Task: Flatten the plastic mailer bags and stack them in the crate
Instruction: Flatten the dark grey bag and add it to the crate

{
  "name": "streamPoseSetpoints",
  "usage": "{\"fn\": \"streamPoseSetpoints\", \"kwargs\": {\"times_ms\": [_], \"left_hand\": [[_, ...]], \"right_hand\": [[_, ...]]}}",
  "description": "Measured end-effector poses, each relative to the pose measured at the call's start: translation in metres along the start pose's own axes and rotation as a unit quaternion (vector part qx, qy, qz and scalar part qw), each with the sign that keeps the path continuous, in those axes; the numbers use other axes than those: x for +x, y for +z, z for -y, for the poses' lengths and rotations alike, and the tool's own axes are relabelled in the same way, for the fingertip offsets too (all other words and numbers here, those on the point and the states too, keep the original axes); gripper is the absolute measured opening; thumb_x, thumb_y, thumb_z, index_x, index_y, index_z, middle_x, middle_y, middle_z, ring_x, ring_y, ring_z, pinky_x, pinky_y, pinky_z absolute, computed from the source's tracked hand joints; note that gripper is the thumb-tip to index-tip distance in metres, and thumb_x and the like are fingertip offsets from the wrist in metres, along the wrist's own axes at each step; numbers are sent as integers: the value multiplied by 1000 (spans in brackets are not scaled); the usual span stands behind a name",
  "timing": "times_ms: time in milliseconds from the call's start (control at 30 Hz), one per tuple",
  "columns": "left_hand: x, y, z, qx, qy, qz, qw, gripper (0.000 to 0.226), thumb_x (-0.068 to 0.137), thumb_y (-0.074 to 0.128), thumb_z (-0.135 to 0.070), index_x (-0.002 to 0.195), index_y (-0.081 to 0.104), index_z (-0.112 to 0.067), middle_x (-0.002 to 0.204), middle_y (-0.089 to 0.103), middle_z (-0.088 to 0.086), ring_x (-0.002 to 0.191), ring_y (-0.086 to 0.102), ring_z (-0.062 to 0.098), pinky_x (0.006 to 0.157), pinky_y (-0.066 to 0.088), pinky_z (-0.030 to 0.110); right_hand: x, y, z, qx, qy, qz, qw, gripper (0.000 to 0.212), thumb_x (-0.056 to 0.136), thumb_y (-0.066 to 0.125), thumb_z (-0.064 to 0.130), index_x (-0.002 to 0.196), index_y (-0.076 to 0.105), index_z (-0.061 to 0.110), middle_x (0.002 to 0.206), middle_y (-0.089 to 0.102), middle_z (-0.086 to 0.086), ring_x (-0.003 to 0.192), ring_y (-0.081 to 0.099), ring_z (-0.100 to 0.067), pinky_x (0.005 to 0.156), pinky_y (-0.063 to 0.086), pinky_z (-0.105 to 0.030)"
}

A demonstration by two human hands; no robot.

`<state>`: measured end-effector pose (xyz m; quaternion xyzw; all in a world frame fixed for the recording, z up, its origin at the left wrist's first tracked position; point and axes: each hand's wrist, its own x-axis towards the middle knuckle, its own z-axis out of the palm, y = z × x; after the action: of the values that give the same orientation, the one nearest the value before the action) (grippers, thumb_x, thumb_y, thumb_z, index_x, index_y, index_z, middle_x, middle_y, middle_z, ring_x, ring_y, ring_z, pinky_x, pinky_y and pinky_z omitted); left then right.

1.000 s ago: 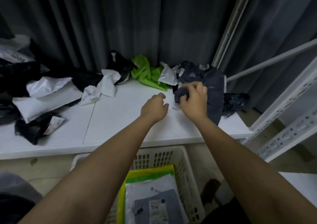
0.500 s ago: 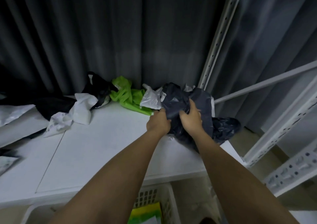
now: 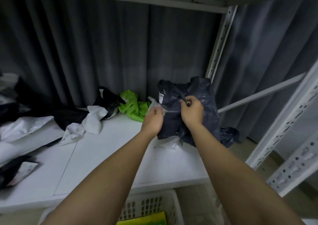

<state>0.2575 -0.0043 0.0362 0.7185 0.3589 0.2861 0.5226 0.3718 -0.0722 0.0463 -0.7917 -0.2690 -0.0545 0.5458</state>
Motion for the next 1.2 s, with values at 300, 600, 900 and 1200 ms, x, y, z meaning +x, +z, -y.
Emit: {"fn": "streamPoseSetpoints", "kwargs": {"times_ms": [300, 600, 900, 1200], "left_hand": [[-34, -110, -20, -55, -28, -18, 998, 20, 98, 43, -31, 106, 55, -16, 103, 56, 5, 97, 54, 23, 90, 46, 36], [-76, -215, 8, -127, -37, -70, 989, 48, 94, 56, -38, 133, 49, -12, 129, 58, 5, 102, 60, 20, 72, 46, 27], [-95, -258, 40, -26, 43, -201, 978, 12, 94, 57, -24, 99, 57, -13, 92, 62, 1, 91, 60, 22, 76, 43, 29], [-63, -228, 48, 273, 208, -110, 933, 26, 96, 49, -33, 95, 51, -7, 91, 52, 11, 88, 52, 29, 74, 43, 38]], "right_hand": [[-44, -11, 85, 127, 9, 100, 987, 12, 96, 54, 13, 84, 56, 15, 75, 55, 3, 76, 52, -15, 69, 40, -25], [-117, 44, 113, 309, 154, 255, 903, 15, 102, 42, 12, 109, 55, 17, 123, 62, -14, 117, 57, -33, 104, 41, -50], [-154, 76, 98, 207, 169, 255, 929, 6, 97, 53, 12, 92, 56, 12, 102, 63, -11, 94, 59, -24, 84, 52, -37], [-154, 92, 58, 185, 200, 182, 945, 44, 91, 48, 6, 133, 41, 17, 120, 54, -6, 98, 52, -22, 86, 48, -39]]}}
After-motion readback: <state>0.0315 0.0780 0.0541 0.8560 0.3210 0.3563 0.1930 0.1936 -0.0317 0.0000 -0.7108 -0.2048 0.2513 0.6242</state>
